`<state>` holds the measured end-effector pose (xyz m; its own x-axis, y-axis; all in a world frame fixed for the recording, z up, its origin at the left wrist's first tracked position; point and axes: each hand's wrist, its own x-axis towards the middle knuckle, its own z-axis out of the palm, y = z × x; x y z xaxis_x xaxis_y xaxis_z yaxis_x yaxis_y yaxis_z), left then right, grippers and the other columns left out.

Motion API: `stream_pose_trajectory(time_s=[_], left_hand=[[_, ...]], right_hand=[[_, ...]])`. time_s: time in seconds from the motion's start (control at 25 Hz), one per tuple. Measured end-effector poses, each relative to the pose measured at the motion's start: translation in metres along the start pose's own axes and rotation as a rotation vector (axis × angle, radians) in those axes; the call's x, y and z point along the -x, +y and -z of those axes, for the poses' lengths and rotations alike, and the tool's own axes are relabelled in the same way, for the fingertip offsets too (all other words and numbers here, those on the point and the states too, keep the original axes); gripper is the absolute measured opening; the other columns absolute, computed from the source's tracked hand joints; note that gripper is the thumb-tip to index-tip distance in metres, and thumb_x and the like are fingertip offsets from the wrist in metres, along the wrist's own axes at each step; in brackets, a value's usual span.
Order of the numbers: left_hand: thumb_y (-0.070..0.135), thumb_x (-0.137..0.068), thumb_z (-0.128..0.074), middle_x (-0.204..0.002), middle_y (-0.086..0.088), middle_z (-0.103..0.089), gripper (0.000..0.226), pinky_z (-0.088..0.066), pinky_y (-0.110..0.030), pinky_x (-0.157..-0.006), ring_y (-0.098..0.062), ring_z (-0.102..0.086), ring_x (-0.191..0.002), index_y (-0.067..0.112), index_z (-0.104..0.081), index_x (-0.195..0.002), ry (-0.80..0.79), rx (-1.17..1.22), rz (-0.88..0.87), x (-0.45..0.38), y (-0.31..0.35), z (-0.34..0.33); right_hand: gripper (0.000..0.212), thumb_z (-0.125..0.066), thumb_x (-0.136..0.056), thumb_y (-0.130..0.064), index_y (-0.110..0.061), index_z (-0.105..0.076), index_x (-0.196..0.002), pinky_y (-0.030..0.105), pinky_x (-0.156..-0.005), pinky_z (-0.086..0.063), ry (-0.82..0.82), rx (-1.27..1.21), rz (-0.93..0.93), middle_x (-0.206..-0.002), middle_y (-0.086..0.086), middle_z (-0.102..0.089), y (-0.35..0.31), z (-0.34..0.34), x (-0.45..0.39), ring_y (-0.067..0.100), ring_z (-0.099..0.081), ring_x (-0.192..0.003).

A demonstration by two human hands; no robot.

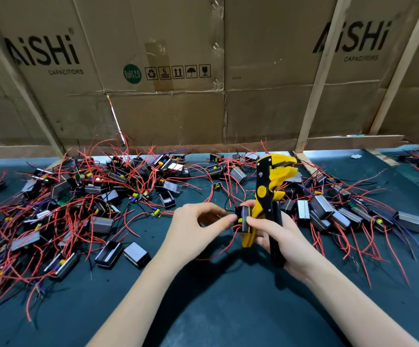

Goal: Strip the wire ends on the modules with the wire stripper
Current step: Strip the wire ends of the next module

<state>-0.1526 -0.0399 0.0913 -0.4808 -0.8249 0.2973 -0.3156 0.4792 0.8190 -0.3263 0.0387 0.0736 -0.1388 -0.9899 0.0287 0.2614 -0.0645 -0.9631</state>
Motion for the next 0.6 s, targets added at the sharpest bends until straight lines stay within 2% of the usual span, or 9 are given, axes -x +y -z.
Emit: stream_pose_trajectory(time_s=[0.08,0.12,0.24,0.32,0.44,0.52,0.6], left_hand=[[0.038,-0.083,-0.075,-0.076,0.020,-0.073,0.010,-0.042,-0.011,-0.066,0.002,-0.062,-0.070,0.029,-0.076,-0.081,-0.002,-0.061,-0.053,-0.001,-0.001,0.001],[0.039,-0.083,-0.074,-0.078,0.021,-0.072,0.008,-0.040,-0.010,-0.066,0.003,-0.060,-0.070,0.031,-0.077,-0.082,0.002,-0.044,-0.062,-0.001,-0.001,0.003],[0.038,-0.081,-0.074,-0.084,0.010,-0.076,0.018,-0.043,-0.014,-0.068,-0.001,-0.062,-0.071,0.022,-0.078,-0.088,-0.011,0.230,0.032,-0.003,-0.001,0.001],[0.036,-0.077,-0.071,-0.079,0.004,-0.074,0.029,-0.043,-0.015,-0.061,-0.005,-0.059,-0.064,0.011,-0.075,-0.090,-0.042,0.434,0.096,-0.004,0.000,0.001],[0.029,-0.082,-0.066,-0.068,0.001,-0.063,0.026,-0.036,-0.016,-0.049,-0.009,-0.046,-0.051,0.004,-0.070,-0.088,-0.096,0.550,0.064,-0.004,0.002,0.005],[0.023,-0.087,-0.063,-0.068,0.000,-0.061,0.021,-0.038,-0.017,-0.050,-0.010,-0.046,-0.052,0.004,-0.070,-0.087,-0.105,0.525,0.004,-0.005,0.001,0.015],[0.013,-0.092,-0.062,-0.070,0.007,-0.065,0.012,-0.042,-0.018,-0.057,-0.009,-0.049,-0.057,0.005,-0.071,-0.092,-0.134,0.367,-0.064,-0.007,-0.002,0.027]], right_hand=[[0.030,-0.069,-0.078,-0.023,-0.022,-0.067,-0.108,0.052,-0.094,-0.048,-0.002,0.100,0.054,-0.096,0.007,-0.064,-0.001,-0.001,0.002,0.025,-0.063,-0.093],[0.029,-0.068,-0.078,-0.025,-0.024,-0.067,-0.107,0.046,-0.092,-0.050,-0.002,0.161,0.078,-0.094,0.004,-0.064,-0.002,-0.001,0.003,0.022,-0.063,-0.092],[0.028,-0.068,-0.077,-0.027,-0.027,-0.066,-0.105,0.024,-0.083,-0.052,-0.013,0.262,0.098,-0.091,0.001,-0.067,0.000,-0.003,0.005,0.012,-0.065,-0.089],[0.032,-0.067,-0.075,-0.027,-0.023,-0.064,-0.107,0.023,-0.084,-0.051,-0.040,0.312,0.088,-0.095,0.004,-0.068,0.001,-0.006,0.006,0.010,-0.064,-0.090],[0.035,-0.069,-0.074,-0.026,-0.019,-0.063,-0.108,0.021,-0.077,-0.051,-0.061,0.319,0.087,-0.092,0.000,-0.066,0.000,-0.008,0.005,0.009,-0.063,-0.083],[0.035,-0.069,-0.074,-0.025,-0.016,-0.061,-0.106,0.021,-0.071,-0.050,-0.049,0.326,0.109,-0.084,-0.002,-0.065,-0.001,-0.006,0.005,0.012,-0.061,-0.076],[0.033,-0.072,-0.074,-0.025,-0.015,-0.059,-0.103,0.020,-0.070,-0.047,-0.012,0.394,0.155,-0.080,-0.003,-0.066,-0.003,-0.002,0.005,0.011,-0.059,-0.072]])
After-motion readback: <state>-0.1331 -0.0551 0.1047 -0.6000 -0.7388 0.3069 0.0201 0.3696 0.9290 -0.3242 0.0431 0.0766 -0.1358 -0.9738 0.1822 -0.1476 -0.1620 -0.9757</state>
